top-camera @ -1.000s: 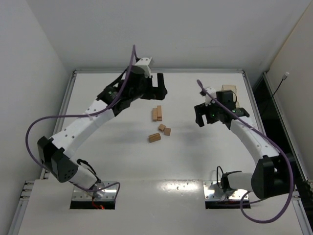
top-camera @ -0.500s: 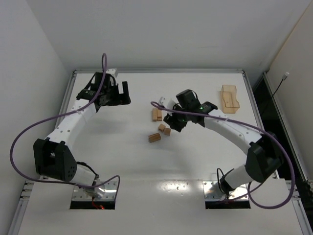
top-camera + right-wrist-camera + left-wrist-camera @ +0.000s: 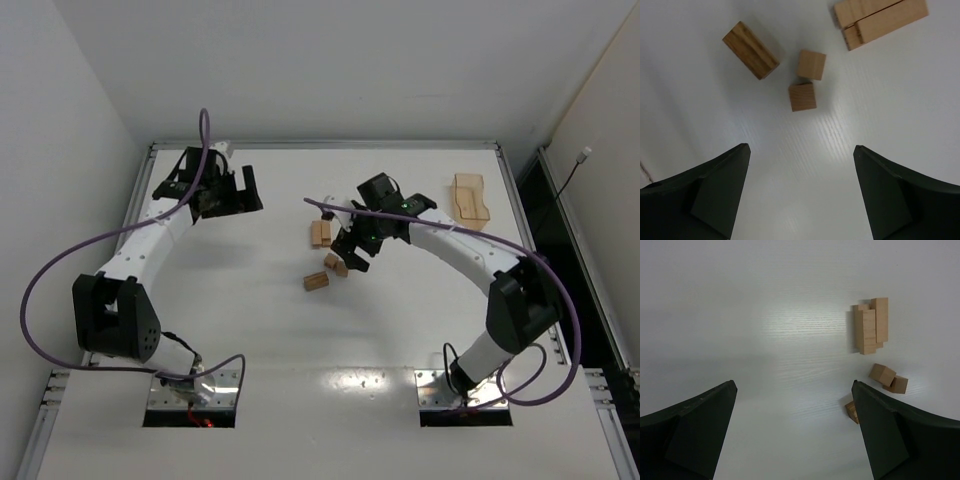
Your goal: Build the wood block tower
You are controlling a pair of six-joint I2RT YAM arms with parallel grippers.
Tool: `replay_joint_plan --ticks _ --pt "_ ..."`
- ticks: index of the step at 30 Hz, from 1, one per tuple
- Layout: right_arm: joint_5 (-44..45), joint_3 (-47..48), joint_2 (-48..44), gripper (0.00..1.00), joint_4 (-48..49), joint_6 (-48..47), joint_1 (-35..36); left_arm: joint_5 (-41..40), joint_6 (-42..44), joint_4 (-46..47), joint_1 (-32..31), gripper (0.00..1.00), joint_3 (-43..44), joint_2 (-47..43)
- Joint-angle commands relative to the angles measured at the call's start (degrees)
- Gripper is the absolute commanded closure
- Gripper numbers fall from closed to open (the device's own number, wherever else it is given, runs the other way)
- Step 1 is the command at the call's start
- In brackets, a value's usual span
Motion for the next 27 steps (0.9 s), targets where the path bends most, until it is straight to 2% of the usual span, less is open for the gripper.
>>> replay_joint_plan --ticks 1,7,14,27 --pt "-5.5 -0.8 2.5 0.19 -2.6 -6.8 0.2 1.7 -0.5 1.4 1.2 0.0 2.5 1.5" --pt "-4.6 2.0 7.2 0.23 -3.5 -6.7 1.9 3.9 -0.5 1.4 1.8 0.0 3.7 4.5" --pt "-6.2 9.9 16.1 0.27 -6.3 -6.7 1.9 6.9 0.5 0.3 3.6 0.0 5.8 8.1" --pt "-4.7 12.2 23.4 0.3 -5.3 -3.8 1.9 9.3 1.0 -0.2 5.2 0.0 6.8 10.3"
